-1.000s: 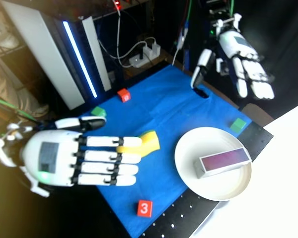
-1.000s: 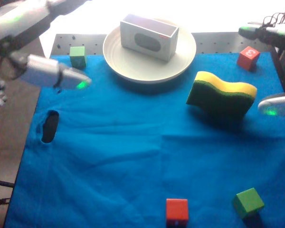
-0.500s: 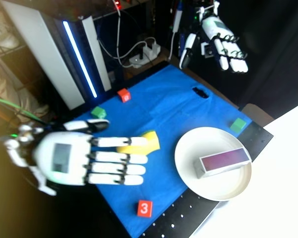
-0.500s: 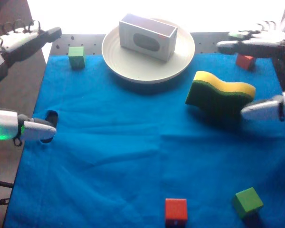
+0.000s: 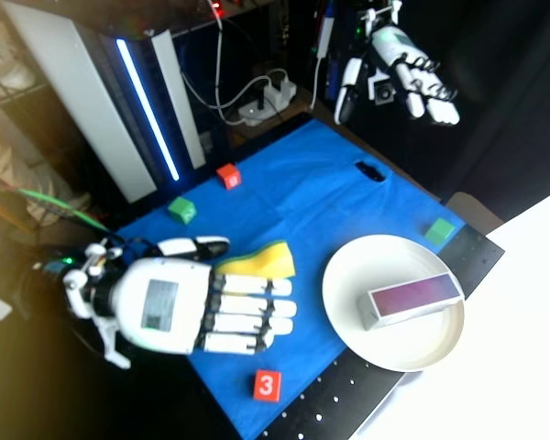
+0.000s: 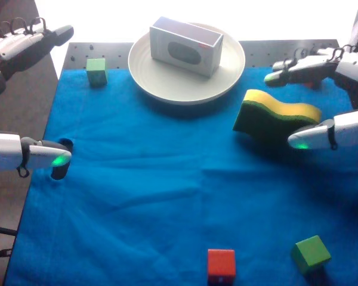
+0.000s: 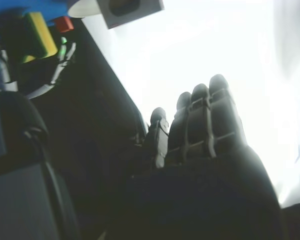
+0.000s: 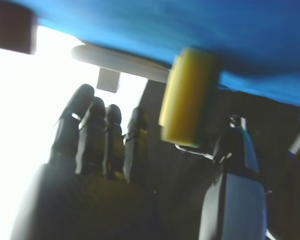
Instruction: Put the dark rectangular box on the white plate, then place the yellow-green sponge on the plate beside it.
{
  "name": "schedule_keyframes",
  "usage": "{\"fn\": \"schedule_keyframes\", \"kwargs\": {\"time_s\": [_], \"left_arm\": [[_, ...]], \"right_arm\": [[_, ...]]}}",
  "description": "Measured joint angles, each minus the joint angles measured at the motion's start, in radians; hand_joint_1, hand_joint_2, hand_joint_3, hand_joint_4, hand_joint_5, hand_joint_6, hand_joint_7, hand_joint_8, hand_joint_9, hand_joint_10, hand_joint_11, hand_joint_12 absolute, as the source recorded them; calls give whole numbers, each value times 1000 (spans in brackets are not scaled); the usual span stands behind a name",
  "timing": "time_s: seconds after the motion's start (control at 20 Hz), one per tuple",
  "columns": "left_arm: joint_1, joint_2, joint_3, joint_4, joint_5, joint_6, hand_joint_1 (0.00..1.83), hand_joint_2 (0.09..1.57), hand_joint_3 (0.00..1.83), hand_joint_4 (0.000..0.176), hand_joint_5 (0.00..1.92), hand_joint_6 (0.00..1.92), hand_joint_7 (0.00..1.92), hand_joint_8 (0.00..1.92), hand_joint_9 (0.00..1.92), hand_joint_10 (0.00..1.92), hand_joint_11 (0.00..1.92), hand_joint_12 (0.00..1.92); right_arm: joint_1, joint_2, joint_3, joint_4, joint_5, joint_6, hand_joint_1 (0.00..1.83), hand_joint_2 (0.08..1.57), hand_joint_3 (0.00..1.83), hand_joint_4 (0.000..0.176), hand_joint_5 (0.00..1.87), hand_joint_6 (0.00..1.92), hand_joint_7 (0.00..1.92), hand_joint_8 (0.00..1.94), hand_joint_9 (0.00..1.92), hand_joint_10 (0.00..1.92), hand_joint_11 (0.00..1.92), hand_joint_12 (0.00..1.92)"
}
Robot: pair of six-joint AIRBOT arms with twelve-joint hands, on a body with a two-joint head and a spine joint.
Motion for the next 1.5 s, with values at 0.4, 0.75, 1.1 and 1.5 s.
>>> {"fn": "schedule_keyframes", "kwargs": {"time_s": [0.4, 0.75, 1.1, 1.5], "left_arm": [[0, -12, 0, -2, -1, -5, 851, 800, 1, 139, 0, 0, 0, 0, 0, 0, 0, 0], [10, -16, 0, -6, -2, -16, 919, 804, 1, 155, 0, 0, 0, 0, 0, 0, 0, 0], [10, -24, 0, -5, -2, -19, 894, 798, 0, 142, 0, 0, 0, 0, 0, 0, 0, 0], [10, -35, 18, 10, 1, -47, 863, 806, 2, 146, 0, 0, 0, 0, 0, 0, 0, 0]], "right_arm": [[12, -18, 10, -21, -16, 2, 1157, 1093, 5, 0, 1016, 944, 1092, 1191, 1134, 1566, 1059, 1894], [137, -21, 37, -77, -21, 1, 1262, 1051, 0, 0, 1024, 833, 1259, 711, 1299, 1251, 1211, 1603], [303, -127, 148, -113, -46, 0, 1175, 1075, 1, 0, 1052, 874, 1201, 938, 1352, 1424, 1328, 1648], [393, -305, 307, -110, -160, 1, 1178, 1066, 0, 0, 1082, 810, 1247, 771, 1401, 1198, 1395, 1463]]}}
